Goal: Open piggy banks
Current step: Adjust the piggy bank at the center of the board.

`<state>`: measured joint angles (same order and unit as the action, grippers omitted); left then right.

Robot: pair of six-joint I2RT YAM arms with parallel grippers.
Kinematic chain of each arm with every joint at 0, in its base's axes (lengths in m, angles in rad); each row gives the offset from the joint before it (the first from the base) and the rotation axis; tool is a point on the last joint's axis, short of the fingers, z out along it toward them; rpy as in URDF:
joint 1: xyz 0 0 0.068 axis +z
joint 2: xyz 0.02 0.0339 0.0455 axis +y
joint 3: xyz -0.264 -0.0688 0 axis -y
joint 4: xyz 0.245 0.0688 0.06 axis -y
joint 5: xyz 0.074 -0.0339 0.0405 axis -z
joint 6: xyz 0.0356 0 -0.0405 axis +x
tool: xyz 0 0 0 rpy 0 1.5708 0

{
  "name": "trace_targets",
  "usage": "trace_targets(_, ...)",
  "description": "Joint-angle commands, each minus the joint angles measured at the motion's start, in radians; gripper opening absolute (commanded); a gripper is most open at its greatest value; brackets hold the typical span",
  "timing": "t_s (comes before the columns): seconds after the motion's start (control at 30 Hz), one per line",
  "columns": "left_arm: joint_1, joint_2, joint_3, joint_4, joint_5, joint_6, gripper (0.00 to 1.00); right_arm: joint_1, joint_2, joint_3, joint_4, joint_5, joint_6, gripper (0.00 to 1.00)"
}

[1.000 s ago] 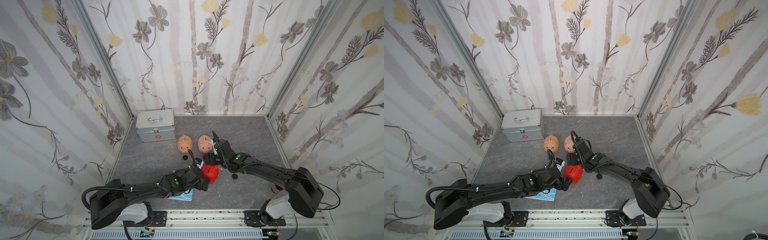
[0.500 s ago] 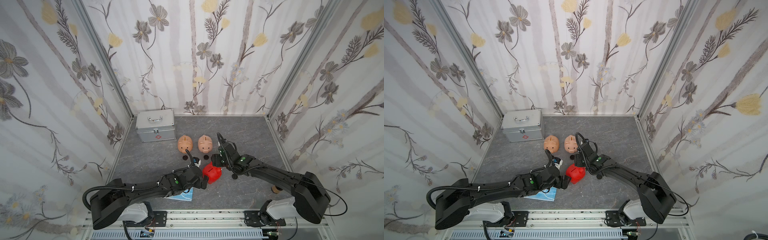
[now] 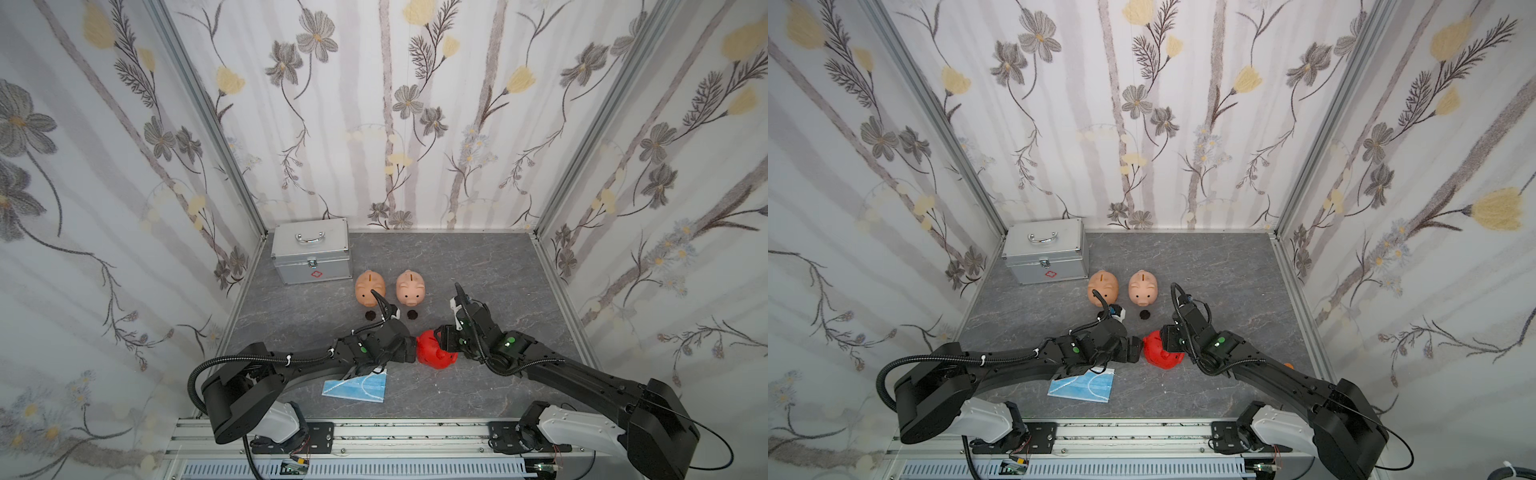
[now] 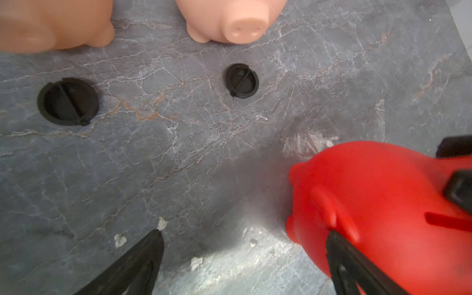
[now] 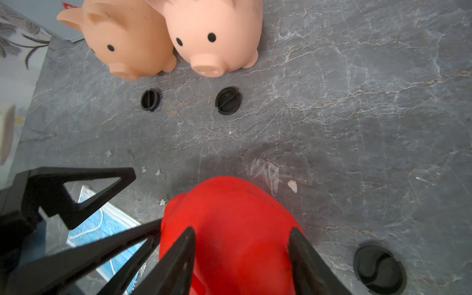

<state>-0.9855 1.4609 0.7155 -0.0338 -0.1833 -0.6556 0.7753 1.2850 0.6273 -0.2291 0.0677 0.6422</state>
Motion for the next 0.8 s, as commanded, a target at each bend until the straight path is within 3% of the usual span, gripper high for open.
trace_targets(0.0,0.008,0.019,0.034,0.040,0.000,-0.022,1.00,-0.029,-0.039,-0.021,0.020,-0.037,-0.019,0.65)
trace_targets(0.1,0.008,-0.001,0.021,0.062,0.039,0.003,1.00,-0.045,-0.123,-0.049,0.016,-0.006,-0.041,0.81)
trace_targets(0.23,-0.011,-0.074,-0.042,0.091,0.123,0.064,1.00,-0.045,-0.255,-0.095,-0.022,0.001,-0.067,0.94)
trace_targets(0.37,-0.058,-0.119,-0.078,0.084,0.165,0.105,1.00,-0.044,-0.330,-0.154,-0.019,-0.025,-0.055,0.95)
trace_targets(0.5,-0.076,-0.083,-0.068,0.068,0.155,0.106,1.00,-0.045,-0.316,-0.172,0.033,-0.092,-0.058,0.96)
trace_targets(0.77,-0.083,0.012,-0.008,0.076,0.047,0.045,1.00,-0.038,-0.381,-0.222,0.045,-0.079,-0.078,1.00)
